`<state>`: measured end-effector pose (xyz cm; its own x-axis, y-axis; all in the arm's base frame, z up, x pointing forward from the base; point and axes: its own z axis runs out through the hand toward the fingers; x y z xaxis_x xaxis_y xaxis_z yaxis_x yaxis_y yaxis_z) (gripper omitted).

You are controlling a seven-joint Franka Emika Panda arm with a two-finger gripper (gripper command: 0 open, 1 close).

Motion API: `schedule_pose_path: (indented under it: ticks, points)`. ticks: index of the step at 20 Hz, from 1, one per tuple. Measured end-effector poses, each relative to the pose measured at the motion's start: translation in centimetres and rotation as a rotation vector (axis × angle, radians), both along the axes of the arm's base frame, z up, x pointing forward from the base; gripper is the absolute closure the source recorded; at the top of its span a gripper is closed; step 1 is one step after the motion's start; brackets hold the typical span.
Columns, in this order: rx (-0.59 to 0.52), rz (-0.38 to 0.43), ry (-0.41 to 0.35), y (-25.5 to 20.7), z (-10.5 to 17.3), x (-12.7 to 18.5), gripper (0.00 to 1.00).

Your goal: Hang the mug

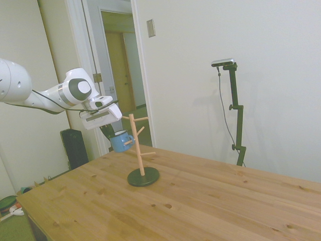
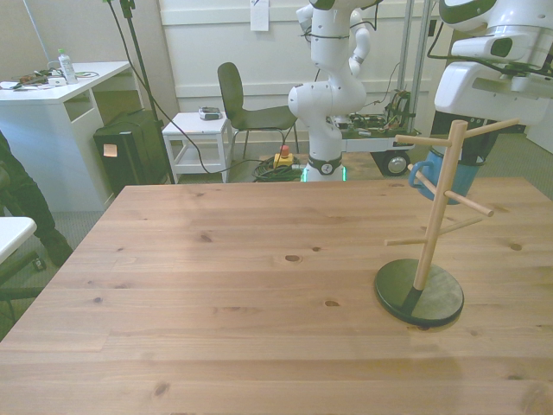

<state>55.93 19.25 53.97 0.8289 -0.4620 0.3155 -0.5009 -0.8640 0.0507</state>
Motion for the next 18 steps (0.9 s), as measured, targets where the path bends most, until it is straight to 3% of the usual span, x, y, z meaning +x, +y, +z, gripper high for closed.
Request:
schedule_pose_path:
  ticks: [2, 3, 18]
  points:
    - [-0.021, 0.005, -0.007, -0.2, -0.1, 0.2, 1.0]
    - [-0.027, 0.006, -0.007, -0.2, -0.2, 0.3, 0.0]
    - [-0.032, 0.002, -0.001, -0.5, -1.3, 0.2, 0.0]
